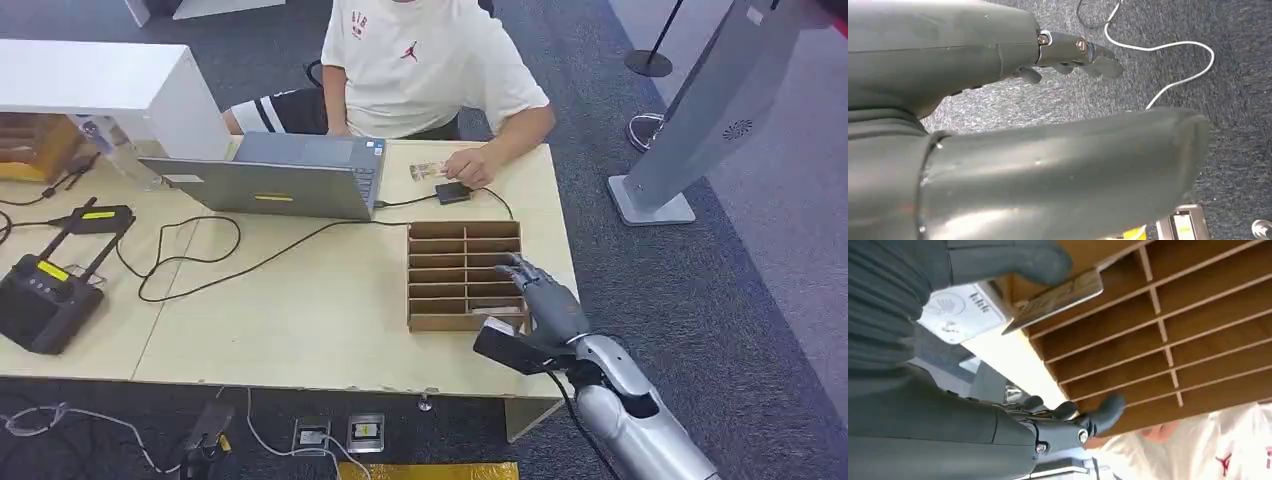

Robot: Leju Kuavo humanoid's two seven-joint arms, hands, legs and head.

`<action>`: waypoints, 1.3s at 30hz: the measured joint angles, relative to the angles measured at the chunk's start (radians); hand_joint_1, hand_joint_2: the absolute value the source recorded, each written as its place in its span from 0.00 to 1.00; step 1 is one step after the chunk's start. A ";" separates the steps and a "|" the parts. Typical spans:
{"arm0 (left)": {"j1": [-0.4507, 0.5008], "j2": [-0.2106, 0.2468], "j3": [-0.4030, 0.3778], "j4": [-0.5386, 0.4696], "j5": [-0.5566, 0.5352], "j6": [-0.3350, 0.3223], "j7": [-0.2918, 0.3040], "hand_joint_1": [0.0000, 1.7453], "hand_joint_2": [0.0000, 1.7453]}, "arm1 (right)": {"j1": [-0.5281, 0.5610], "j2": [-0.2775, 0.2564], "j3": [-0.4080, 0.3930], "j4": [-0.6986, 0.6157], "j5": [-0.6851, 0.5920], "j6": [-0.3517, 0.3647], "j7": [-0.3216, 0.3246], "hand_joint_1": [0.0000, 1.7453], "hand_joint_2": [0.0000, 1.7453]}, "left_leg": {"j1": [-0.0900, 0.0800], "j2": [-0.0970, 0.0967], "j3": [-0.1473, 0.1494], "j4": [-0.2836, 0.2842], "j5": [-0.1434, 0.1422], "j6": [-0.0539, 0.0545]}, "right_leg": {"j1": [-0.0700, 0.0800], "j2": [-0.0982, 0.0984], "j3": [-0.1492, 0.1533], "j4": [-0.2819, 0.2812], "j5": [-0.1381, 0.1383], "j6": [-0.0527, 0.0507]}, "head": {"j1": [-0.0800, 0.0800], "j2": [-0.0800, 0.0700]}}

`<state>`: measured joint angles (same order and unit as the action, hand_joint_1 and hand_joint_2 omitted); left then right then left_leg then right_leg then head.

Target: Pass the card to the sensor for recognition and then transmit it.

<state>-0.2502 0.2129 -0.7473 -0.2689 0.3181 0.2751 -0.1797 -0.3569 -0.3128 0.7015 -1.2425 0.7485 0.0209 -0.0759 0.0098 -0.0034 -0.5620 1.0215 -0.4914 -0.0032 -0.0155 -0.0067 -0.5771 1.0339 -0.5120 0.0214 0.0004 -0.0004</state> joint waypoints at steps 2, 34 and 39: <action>0.001 0.000 0.000 0.000 0.000 0.000 0.000 0.00 0.00 | 0.000 0.000 0.002 0.000 -0.006 0.018 0.008 1.00 1.00 | 0.000 0.000 0.000 0.000 0.000 0.000 | 0.000 0.000 0.000 0.000 0.000 0.000 | 0.000 0.000; 0.005 0.000 0.000 0.000 -0.013 0.011 -0.031 0.00 0.00 | -0.111 0.015 -0.069 -0.046 0.024 -0.123 0.016 1.00 1.00 | 0.000 0.001 0.000 0.000 0.000 0.000 | 0.000 0.002 0.000 0.000 0.001 0.000 | 0.000 0.000; -0.002 0.000 0.000 0.000 -0.017 0.011 -0.031 0.00 0.00 | -0.323 0.017 -0.156 -0.059 0.008 -0.085 -0.044 1.00 1.00 | 0.000 0.001 0.000 0.000 0.002 0.000 | 0.000 0.001 -0.001 0.000 0.002 -0.001 | 0.001 0.000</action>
<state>-0.2518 0.2129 -0.7477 -0.2689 0.3014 0.2857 -0.2110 -0.6801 -0.2960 0.5456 -1.3016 0.7565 -0.0637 -0.1197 0.0094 -0.0025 -0.5622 1.0217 -0.4893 -0.0033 -0.0158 -0.0054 -0.5781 1.0342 -0.5099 0.0206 0.0011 -0.0004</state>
